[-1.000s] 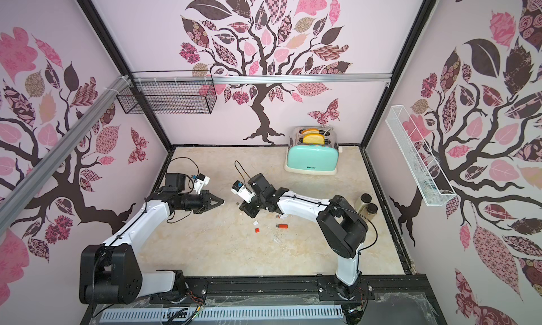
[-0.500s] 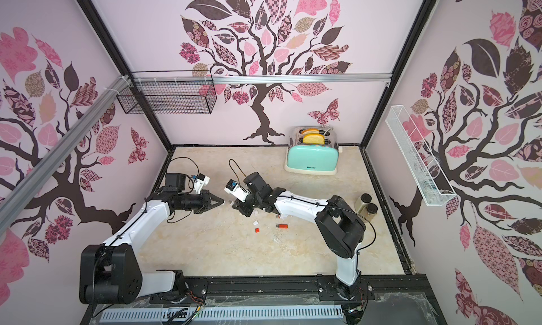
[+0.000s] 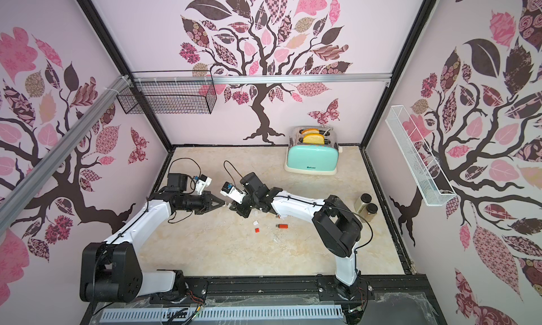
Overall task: Close the usb drive cover
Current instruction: Close the cover of the USB drive.
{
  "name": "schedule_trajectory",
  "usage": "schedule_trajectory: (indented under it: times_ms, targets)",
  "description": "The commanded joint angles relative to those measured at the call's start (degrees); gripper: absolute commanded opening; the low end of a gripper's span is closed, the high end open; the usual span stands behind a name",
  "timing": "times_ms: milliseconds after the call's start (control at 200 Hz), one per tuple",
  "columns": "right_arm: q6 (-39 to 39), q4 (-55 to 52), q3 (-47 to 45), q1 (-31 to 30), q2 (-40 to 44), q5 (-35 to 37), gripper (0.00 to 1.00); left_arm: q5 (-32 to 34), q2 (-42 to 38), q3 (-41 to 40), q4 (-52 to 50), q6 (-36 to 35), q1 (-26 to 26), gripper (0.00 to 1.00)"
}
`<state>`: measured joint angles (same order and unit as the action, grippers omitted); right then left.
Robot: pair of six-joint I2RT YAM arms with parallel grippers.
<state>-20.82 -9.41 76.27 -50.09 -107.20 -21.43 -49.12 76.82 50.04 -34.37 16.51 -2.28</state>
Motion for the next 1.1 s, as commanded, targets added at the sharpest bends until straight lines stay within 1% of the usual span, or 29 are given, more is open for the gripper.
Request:
schedule_trajectory:
  times_ms: [0,235,360,470,575,690,815,925,1020,1095]
  targets:
    - [-1.8,1.8,0.2,-0.5,1.1,-0.9,0.07,-1.0,0.8,0.8,-1.0,-1.4,-0.6,0.0]
    - [-3.9,3.5,-0.7,-1.2,2.3,-0.5,0.07,-1.1,0.7,1.2,-1.9,-1.7,-0.6,0.0]
    - [-4.2,7.3,-2.7,-1.3,3.3,0.0,0.06,-1.6,1.2,0.9,-1.6,-1.5,-0.9,0.0]
    - [-4.2,7.8,-2.7,-1.3,4.0,1.5,0.06,-1.9,1.8,1.9,-3.1,-1.7,-0.8,0.0]
    - [-5.0,10.4,-4.6,-1.3,4.8,1.9,0.05,-2.7,2.1,1.9,-2.7,-1.5,-0.9,0.0]
    - [-5.6,8.7,-4.4,-1.2,5.2,2.8,0.05,-1.6,2.3,3.6,-5.0,-2.5,-0.4,0.0]
    - [-6.2,12.7,-7.2,-1.3,6.2,1.3,0.05,-3.4,2.8,2.8,-3.9,-1.9,-0.4,0.0]
    - [-6.2,11.4,-6.0,-1.2,6.0,0.5,0.05,-2.8,3.4,3.9,-5.4,-2.1,-0.5,0.0]
    - [-6.9,13.0,-6.8,-1.3,6.0,-0.1,0.05,-3.6,3.6,3.5,-4.4,-1.4,-0.7,0.0]
    - [-7.2,12.8,-6.6,-1.4,5.7,0.3,0.05,-2.5,3.8,3.9,-4.8,-1.8,-0.8,0.0]
